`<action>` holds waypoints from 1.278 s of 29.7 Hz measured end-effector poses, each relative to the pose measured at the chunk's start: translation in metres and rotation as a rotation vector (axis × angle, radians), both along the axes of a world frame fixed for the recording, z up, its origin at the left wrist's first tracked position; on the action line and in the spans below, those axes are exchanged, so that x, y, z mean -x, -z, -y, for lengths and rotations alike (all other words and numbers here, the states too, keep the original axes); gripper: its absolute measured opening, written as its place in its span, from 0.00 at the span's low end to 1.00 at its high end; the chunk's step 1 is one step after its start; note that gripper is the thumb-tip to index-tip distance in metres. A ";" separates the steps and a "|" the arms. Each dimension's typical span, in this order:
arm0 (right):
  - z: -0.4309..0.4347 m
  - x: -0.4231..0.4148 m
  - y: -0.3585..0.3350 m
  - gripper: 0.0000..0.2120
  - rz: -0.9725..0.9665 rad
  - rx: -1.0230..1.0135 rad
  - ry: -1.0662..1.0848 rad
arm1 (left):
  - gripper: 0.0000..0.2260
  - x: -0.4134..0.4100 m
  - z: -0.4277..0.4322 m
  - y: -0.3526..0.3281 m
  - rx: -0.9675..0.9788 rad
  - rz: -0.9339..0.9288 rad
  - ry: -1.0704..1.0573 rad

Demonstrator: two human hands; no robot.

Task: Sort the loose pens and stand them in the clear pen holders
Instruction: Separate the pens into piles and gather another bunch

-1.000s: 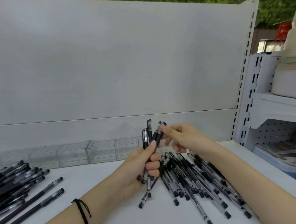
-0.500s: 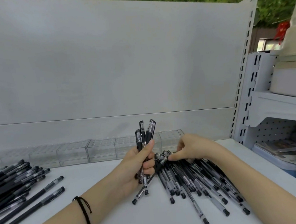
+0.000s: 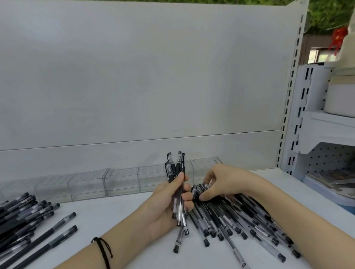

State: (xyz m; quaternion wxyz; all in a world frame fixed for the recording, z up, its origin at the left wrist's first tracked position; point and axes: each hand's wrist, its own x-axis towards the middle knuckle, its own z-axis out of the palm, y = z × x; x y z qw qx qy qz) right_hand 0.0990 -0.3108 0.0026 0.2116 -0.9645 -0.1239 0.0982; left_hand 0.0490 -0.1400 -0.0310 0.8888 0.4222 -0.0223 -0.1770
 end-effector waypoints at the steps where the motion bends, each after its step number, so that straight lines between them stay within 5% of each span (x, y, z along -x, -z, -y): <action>1: 0.000 0.000 0.000 0.25 -0.009 -0.030 0.007 | 0.09 0.000 0.000 -0.001 0.002 0.003 -0.001; 15: -0.001 -0.005 0.005 0.17 -0.142 -0.263 0.024 | 0.05 0.000 -0.002 -0.002 0.004 -0.002 -0.019; 22: 0.012 -0.003 -0.012 0.03 -0.334 -0.857 -0.023 | 0.05 -0.001 -0.004 -0.002 0.023 -0.025 -0.053; 29: 0.005 -0.002 -0.014 0.09 -0.414 -1.285 -0.104 | 0.06 0.008 -0.002 -0.009 -0.016 -0.029 0.024; 38: -0.008 0.002 -0.009 0.11 -0.173 -1.195 -0.175 | 0.11 0.016 0.001 -0.012 -0.130 0.058 0.091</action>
